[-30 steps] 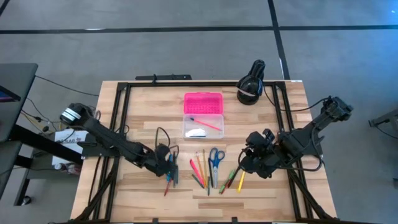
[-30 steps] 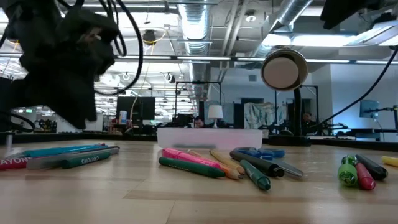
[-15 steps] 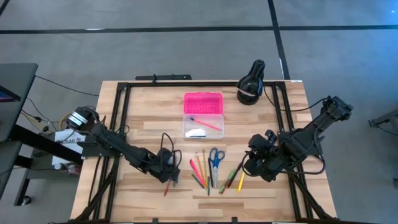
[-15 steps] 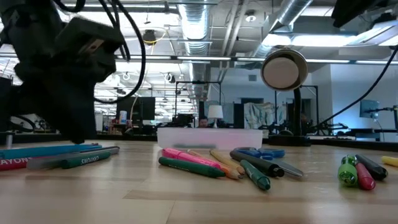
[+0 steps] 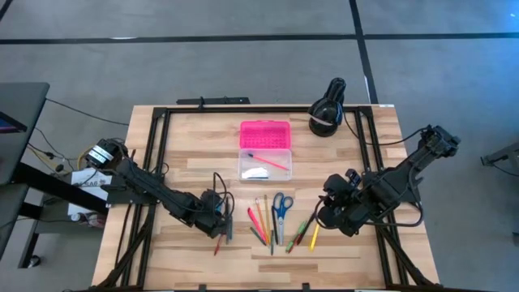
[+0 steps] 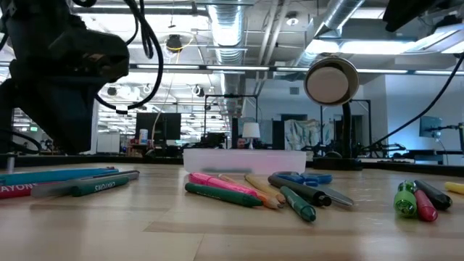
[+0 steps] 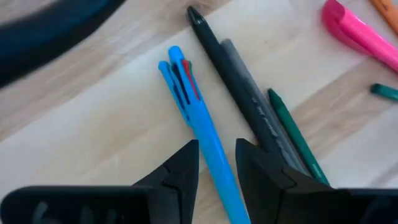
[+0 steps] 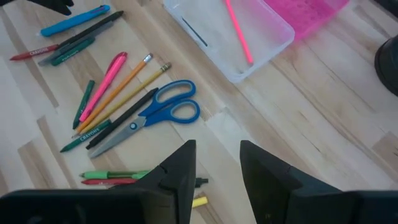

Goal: Pick & place school supplies into a supply box
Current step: Put the blue pen into the pink supply box

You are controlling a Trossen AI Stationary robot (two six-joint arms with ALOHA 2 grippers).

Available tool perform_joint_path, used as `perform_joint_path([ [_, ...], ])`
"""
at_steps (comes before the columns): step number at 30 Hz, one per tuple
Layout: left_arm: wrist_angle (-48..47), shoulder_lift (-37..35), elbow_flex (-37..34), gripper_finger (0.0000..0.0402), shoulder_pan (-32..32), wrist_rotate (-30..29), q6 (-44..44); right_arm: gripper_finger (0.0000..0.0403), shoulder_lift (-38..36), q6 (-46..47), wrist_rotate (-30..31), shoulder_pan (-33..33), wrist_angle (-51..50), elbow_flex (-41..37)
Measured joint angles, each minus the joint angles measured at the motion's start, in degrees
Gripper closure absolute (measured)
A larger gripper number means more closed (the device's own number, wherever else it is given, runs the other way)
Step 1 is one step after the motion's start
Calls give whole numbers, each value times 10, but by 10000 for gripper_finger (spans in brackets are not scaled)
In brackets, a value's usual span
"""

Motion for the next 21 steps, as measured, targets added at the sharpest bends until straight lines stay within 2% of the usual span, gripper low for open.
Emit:
perform_joint_path([
  [15,-1,7,-3,302,30,-9,56,285,0,6,0,-4,25,0],
  [21,-1,17,-3,302,39,19,65,285,0,7,0,-4,33,0],
])
